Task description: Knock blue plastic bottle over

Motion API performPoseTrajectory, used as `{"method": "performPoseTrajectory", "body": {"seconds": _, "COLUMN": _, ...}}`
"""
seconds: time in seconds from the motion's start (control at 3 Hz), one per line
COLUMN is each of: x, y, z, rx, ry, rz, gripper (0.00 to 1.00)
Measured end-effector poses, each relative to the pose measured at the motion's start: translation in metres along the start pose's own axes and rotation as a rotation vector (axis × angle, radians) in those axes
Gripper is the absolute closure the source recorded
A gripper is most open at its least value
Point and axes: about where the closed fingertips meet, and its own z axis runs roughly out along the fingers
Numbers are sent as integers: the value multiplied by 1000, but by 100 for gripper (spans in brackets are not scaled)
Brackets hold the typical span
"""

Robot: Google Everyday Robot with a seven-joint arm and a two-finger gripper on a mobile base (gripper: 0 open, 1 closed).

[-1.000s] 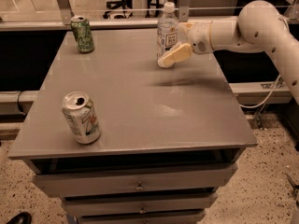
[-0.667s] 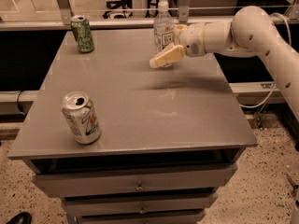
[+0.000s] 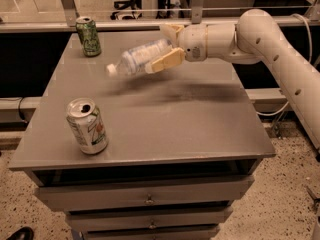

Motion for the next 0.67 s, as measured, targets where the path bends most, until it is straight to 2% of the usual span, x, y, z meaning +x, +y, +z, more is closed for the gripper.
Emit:
{"method": "performPoseTrajectory", "body": {"seconds": 0.33, "x": -6, "y": 7, "z": 5, "rx": -18, "ry": -12, "rz": -13, "gripper": 0}}
{"method": "performPoseTrajectory", "body": {"seconds": 0.67, "x": -4, "y": 3, "z": -12, "rx": -6, "ry": 19, "rz": -57, "gripper": 0}}
